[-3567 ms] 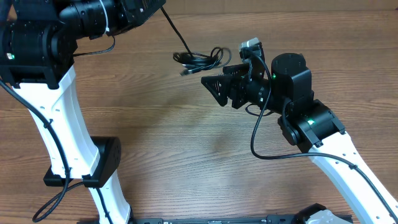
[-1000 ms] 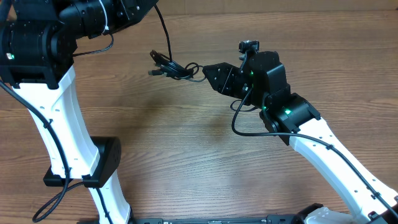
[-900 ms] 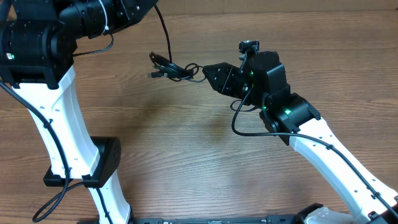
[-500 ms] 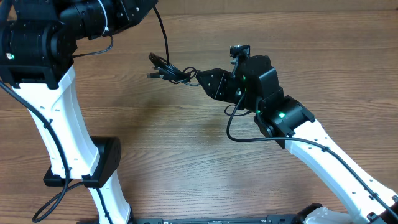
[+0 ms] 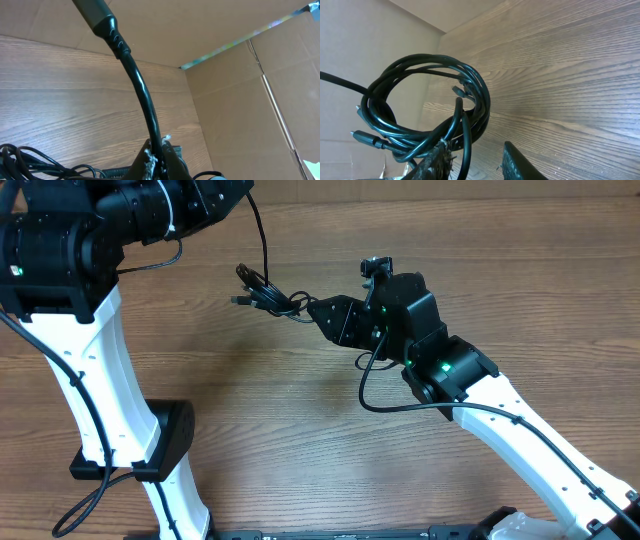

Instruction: Untangle cables

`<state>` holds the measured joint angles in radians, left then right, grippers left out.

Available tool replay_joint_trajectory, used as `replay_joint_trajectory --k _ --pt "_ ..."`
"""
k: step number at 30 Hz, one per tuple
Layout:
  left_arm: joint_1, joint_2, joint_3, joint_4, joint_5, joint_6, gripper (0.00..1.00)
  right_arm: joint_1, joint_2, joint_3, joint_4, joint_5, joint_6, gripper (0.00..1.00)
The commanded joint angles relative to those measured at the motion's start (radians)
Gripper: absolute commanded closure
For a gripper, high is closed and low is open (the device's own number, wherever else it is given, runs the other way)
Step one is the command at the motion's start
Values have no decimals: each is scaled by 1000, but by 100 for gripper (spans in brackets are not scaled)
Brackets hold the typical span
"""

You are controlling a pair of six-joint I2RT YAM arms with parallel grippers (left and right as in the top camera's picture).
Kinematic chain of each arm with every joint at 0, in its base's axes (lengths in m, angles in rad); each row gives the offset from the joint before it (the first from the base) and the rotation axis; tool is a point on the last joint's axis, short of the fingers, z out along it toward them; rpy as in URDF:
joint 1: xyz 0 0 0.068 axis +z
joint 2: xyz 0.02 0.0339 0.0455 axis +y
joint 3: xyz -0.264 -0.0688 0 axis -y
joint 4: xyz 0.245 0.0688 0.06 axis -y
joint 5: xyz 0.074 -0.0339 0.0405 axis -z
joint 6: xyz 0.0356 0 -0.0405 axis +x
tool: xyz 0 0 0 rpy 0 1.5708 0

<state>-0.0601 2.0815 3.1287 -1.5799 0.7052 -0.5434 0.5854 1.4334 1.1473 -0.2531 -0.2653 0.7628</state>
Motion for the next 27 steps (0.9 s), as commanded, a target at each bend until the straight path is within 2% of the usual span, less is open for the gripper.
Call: replay_joint_trajectory --k 1,4,5,12,16,20,25,27 --pt "-6 -23 14 5 -2 28 96 21 5 24 5 3 0 68" --pt "-6 -23 14 5 -6 34 96 37 8 24 5 3 0 73" --pt "-6 -23 14 4 -6 43 96 43 13 24 8 3 0 96" --pt "-6 -23 14 -21 -17 62 96 69 48 24 45 2 -1 96" --pt "-6 -23 14 -31 -17 101 93 64 14 42 105 -27 -55 96" --pt "-6 -23 14 -41 -24 173 91 31 -55 124 29 -24 -118 96" --pt "-6 -23 14 -58 -109 185 91 -10 -143 224 -127 -16 -222 96" --pt "-6 -23 14 -77 -114 229 87 -24 -182 243 -182 15 -254 96"
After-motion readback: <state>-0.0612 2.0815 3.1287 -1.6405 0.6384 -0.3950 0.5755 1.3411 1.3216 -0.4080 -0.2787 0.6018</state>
